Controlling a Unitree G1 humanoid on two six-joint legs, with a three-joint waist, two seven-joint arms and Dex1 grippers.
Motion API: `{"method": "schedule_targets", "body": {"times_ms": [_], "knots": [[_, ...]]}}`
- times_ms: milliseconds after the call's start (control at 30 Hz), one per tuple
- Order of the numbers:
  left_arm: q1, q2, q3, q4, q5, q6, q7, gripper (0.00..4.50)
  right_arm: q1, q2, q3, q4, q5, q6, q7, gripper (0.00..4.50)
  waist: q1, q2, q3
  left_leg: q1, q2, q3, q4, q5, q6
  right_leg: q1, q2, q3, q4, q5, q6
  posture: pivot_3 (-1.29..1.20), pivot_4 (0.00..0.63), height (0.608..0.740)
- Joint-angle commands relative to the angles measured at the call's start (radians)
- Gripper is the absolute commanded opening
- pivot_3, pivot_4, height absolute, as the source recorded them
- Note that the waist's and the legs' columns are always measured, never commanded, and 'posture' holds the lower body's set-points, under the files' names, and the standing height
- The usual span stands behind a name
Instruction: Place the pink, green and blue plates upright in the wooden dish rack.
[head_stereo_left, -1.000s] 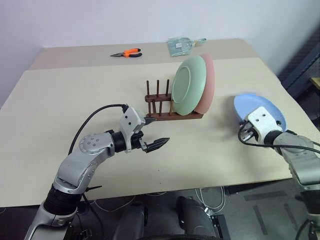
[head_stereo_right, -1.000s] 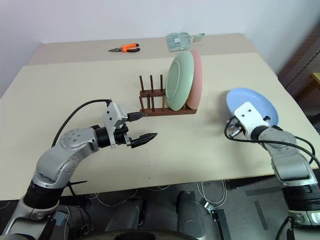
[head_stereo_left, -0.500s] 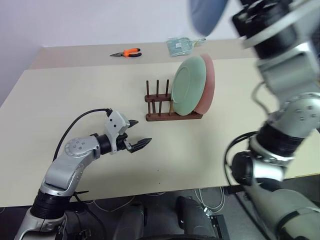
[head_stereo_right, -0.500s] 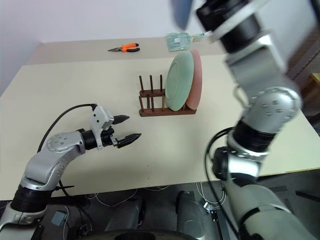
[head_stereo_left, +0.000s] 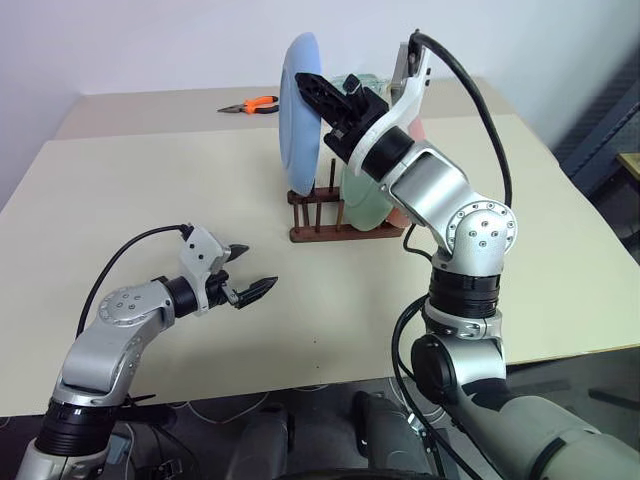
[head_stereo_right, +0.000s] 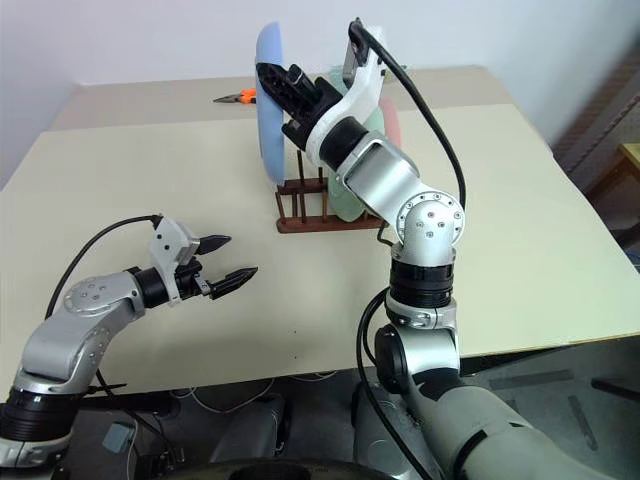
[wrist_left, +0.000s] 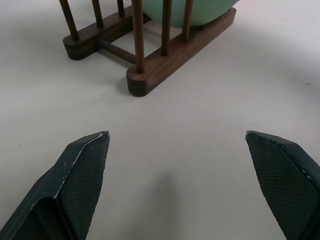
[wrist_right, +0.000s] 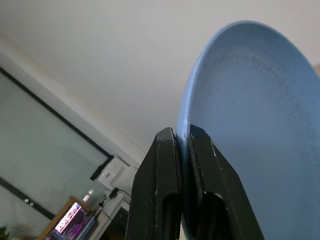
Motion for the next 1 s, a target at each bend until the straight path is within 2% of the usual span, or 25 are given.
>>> {"method": "schedule_targets", "body": {"times_ms": [33, 233, 333, 433, 533, 633, 733, 833, 933, 1000], "knots": [[-0.007, 0.0, 0.012, -0.041, -0.009, -0.004, 0.003, 4.5, 0.002, 0.008, 0.007, 0.016, -0.041, -0.017, -0.002, 0.04, 0.0, 0.0, 0.0, 0.0, 0.0, 0.0, 0.0, 0.0, 0.0, 0.0, 0.0, 0.0, 0.0, 0.0, 0.0, 0.0, 0.15, 0.74], [-0.008, -0.004, 0.004, -0.043, -0.006, -0.002, 0.006, 4.5, 0.008, -0.002, 0.006, 0.06, -0.115, -0.029, 0.024, 0.04, 0.0, 0.0, 0.0, 0.0, 0.0, 0.0, 0.0, 0.0, 0.0, 0.0, 0.0, 0.0, 0.0, 0.0, 0.0, 0.0, 0.15, 0.74], [-0.012, -0.007, -0.002, -0.046, -0.005, 0.001, 0.01, 4.5, 0.006, -0.028, 0.025, 0.068, -0.176, -0.032, 0.071, 1.01, 0.0, 0.0, 0.0, 0.0, 0.0, 0.0, 0.0, 0.0, 0.0, 0.0, 0.0, 0.0, 0.0, 0.0, 0.0, 0.0, 0.15, 0.74], [-0.011, -0.009, -0.007, -0.053, -0.005, 0.006, 0.014, 4.5, -0.005, -0.15, 0.154, -0.018, -0.372, -0.094, 0.223, 2.39, 0.002, 0.001, 0.0, 0.0, 0.0, 0.0, 0.0, 0.0, 0.0, 0.0, 0.0, 0.0, -0.001, 0.0, 0.0, 0.0, 0.15, 0.74], [-0.006, -0.011, -0.013, -0.065, -0.006, 0.012, 0.016, 4.5, -0.007, -0.294, 0.224, -0.138, -0.502, -0.163, 0.374, 2.39, 0.002, 0.0, 0.0, -0.001, 0.0, 0.001, 0.0, 0.0, 0.0, 0.0, 0.0, 0.0, -0.002, 0.0, 0.001, 0.0, 0.15, 0.74], [-0.014, -0.019, -0.032, -0.073, -0.012, 0.016, 0.012, 4.5, 0.048, -0.459, 0.205, -0.26, -0.557, -0.188, 0.506, 2.39, 0.003, 0.0, 0.0, -0.001, 0.0, 0.001, 0.0, 0.0, 0.0, 0.0, 0.0, 0.0, -0.002, 0.0, 0.002, 0.0, 0.15, 0.74], [-0.036, -0.038, -0.064, -0.087, -0.024, 0.028, -0.001, 4.5, 0.171, -0.644, 0.148, -0.371, -0.552, -0.157, 0.64, 1.59, 0.012, -0.002, -0.001, -0.001, 0.0, 0.0, 0.0, 0.0, 0.0, 0.002, 0.0, 0.0, -0.003, -0.003, 0.004, 0.0, 0.15, 0.74], [-0.059, -0.05, -0.106, -0.104, -0.028, 0.034, -0.016, 4.5, 0.289, -0.785, 0.097, -0.429, -0.568, -0.131, 0.706, 0.06, 0.01, -0.002, 0.0, -0.001, -0.001, 0.001, 0.002, 0.0, 0.0, 0.004, -0.001, 0.0, -0.004, -0.003, 0.004, 0.0, 0.15, 0.74], [-0.092, -0.076, -0.149, -0.106, -0.029, 0.038, -0.023, 4.5, 0.425, -0.902, 0.069, -0.499, -0.591, -0.11, 0.77, 0.06, 0.007, -0.002, 0.0, -0.001, 0.0, 0.003, 0.002, 0.0, 0.0, 0.003, -0.002, 0.001, -0.004, -0.004, 0.004, 0.0, 0.15, 0.74], [-0.122, -0.1, -0.179, -0.096, -0.029, 0.042, -0.028, 4.5, 0.52, -0.964, 0.092, -0.545, -0.66, -0.104, 0.775, 0.06, 0.011, -0.002, 0.0, 0.0, 0.0, 0.003, 0.001, -0.001, 0.001, 0.003, -0.001, 0.001, -0.004, -0.004, 0.004, 0.0, 0.15, 0.74]]}}
